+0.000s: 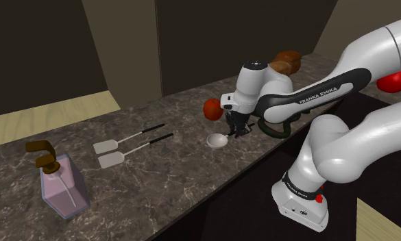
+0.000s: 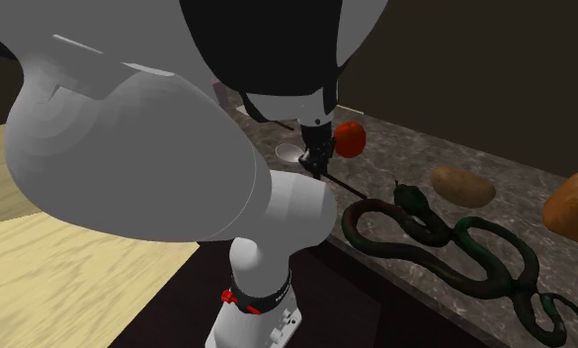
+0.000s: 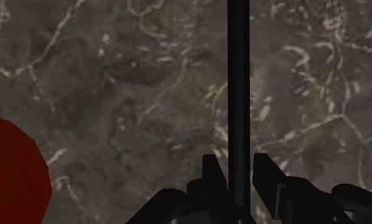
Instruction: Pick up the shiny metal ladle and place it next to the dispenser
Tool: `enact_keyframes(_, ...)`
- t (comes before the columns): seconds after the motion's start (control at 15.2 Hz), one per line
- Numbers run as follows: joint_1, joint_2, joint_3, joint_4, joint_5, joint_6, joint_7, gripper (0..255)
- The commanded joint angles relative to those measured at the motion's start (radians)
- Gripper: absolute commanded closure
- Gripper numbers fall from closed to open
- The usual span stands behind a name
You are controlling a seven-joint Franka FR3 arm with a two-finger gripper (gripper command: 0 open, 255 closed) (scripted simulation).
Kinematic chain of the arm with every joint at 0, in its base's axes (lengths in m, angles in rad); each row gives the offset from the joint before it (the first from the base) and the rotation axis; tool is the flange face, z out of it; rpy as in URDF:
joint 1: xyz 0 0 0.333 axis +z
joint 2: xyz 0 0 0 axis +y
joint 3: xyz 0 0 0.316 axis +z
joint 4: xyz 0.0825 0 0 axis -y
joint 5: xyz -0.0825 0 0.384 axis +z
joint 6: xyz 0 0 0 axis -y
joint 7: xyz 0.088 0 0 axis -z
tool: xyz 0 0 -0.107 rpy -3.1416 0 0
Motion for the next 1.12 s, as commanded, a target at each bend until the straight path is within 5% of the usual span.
enact_keyframes(0.0, -0.001, 0.003, -0.001, -0.001, -0.002, 0.005, 0.001, 255)
enact_keyframes(0.26, -0.002, 0.004, -0.001, -0.001, -0.002, 0.006, 0.000, 255)
enact_keyframes(1.06, 0.021, -0.121, 0.023, 0.100, 0.051, -0.218, -0.036, 255)
